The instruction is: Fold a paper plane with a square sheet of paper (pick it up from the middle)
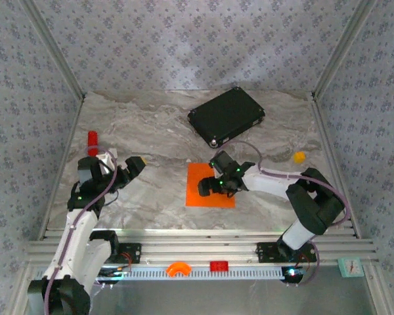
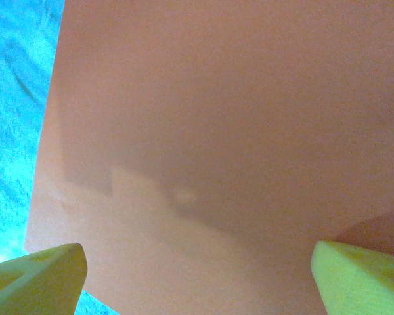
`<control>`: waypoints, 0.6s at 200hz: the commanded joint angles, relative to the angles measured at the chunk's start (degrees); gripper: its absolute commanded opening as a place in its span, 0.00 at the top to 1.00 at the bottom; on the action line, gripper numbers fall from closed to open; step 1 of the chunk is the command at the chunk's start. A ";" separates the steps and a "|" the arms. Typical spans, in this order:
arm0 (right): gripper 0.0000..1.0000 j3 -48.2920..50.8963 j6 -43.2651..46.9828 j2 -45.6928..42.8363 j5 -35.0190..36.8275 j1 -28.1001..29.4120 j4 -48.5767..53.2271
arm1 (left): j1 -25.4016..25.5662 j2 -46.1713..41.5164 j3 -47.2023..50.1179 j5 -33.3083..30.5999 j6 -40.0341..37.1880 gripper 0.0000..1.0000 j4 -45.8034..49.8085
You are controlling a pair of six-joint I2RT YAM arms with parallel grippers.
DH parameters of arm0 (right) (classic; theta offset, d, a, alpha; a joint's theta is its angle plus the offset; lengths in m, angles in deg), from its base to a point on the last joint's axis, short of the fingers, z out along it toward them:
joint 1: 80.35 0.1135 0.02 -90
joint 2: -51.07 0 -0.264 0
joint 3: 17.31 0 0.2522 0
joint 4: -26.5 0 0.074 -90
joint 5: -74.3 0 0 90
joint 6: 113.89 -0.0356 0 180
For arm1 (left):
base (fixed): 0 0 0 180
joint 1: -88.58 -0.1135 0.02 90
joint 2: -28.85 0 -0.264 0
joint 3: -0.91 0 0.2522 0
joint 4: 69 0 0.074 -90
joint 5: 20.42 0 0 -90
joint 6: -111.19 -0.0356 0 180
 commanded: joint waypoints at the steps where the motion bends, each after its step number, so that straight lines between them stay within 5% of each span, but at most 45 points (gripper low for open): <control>1: 0.10 1.82 -4.86 -0.57 -3.15 -2.10 -1.76 | 0.76 0.26 -1.00 1.61 -0.05 0.00 -1.97; 84: 0.16 -1.36 -2.48 6.23 -11.90 0.29 -2.61 | 7.92 7.94 -3.85 1.01 -1.55 0.00 -2.29; 120: 0.15 -2.29 -4.06 -0.77 -9.70 0.93 -2.47 | 14.09 11.80 -7.72 -3.76 -5.39 0.03 2.71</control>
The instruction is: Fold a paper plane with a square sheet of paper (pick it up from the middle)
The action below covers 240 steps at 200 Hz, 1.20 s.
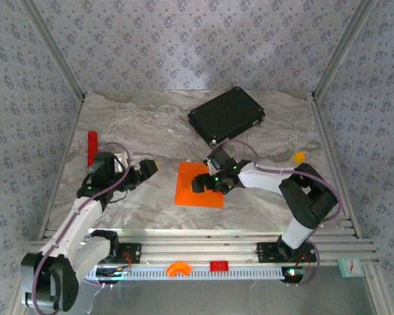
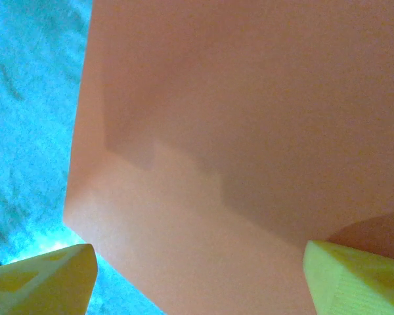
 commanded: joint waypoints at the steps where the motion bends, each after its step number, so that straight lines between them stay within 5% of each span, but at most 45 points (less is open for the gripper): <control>1: 0.15 0.19 -1.00 -4.80 -0.31 -0.20 2.04 | 3.95 1.86 -5.20 -3.31 -4.02 0.03 3.13; 33: 0.10 6.75 -5.81 -18.05 4.43 -4.96 0.47 | 12.14 7.82 -11.28 -11.82 -8.15 0.07 10.66; 101: 0.02 20.02 -11.84 -40.09 5.84 -20.91 13.48 | 28.04 29.91 -28.47 -28.91 -10.23 0.06 25.43; 160: 0.01 20.75 -10.80 -42.85 4.94 -24.30 16.44 | 37.51 46.23 -43.09 -36.86 -8.40 0.00 34.42; 240: 0.01 21.04 -11.05 -42.97 5.52 -24.44 16.90 | 40.98 58.53 -53.00 -38.43 -1.77 0.00 35.31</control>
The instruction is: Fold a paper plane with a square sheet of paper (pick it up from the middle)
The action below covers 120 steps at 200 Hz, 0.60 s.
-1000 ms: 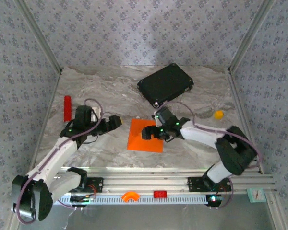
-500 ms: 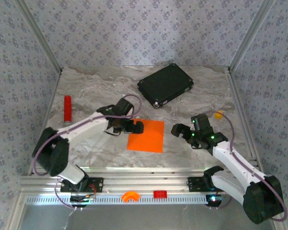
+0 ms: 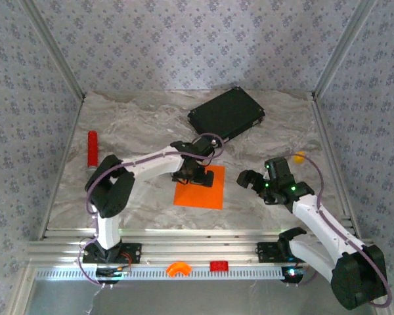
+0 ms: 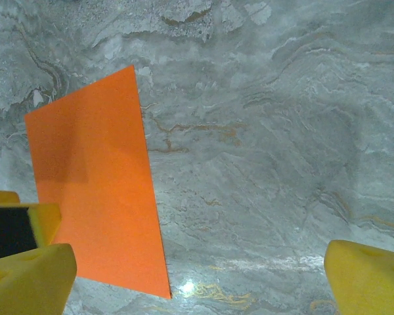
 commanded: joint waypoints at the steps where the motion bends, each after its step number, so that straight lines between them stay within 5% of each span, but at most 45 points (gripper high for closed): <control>1: 0.01 0.51 -0.26 -0.60 -0.13 -0.35 2.31 | 0.99 2.70 -3.56 -1.63 2.87 0.00 2.87; 120: 0.01 0.87 -0.20 -0.52 -0.04 -0.44 2.14 | 2.58 10.62 -9.03 -4.48 6.04 0.00 3.76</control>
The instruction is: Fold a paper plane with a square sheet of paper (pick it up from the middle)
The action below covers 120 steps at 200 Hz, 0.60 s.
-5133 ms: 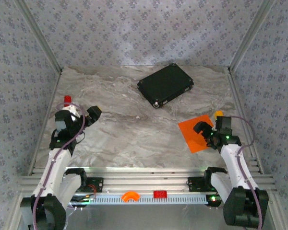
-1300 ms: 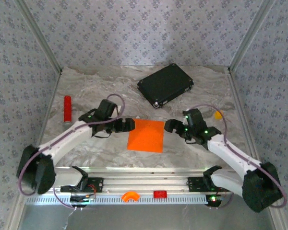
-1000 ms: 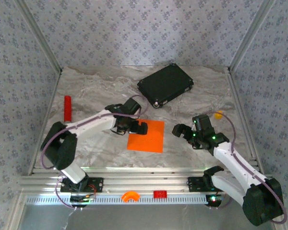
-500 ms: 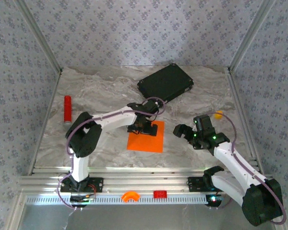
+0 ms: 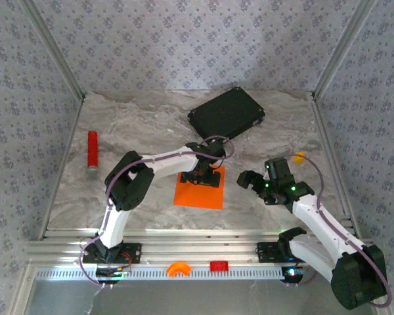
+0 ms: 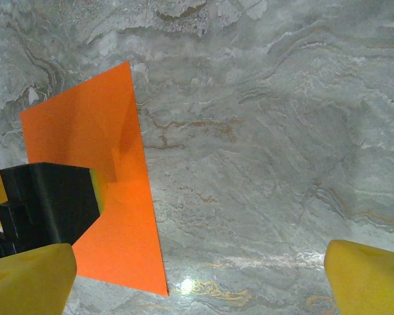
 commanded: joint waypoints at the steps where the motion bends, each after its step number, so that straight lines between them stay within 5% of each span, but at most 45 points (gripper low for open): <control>1: 0.01 0.85 -0.20 -0.55 -0.05 -0.44 1.58 | 0.27 1.13 -1.57 -1.45 1.01 0.00 2.16; 120: 0.01 1.39 -0.56 -0.14 0.25 -0.43 1.26 | 0.22 3.96 4.40 0.82 2.27 0.01 -3.02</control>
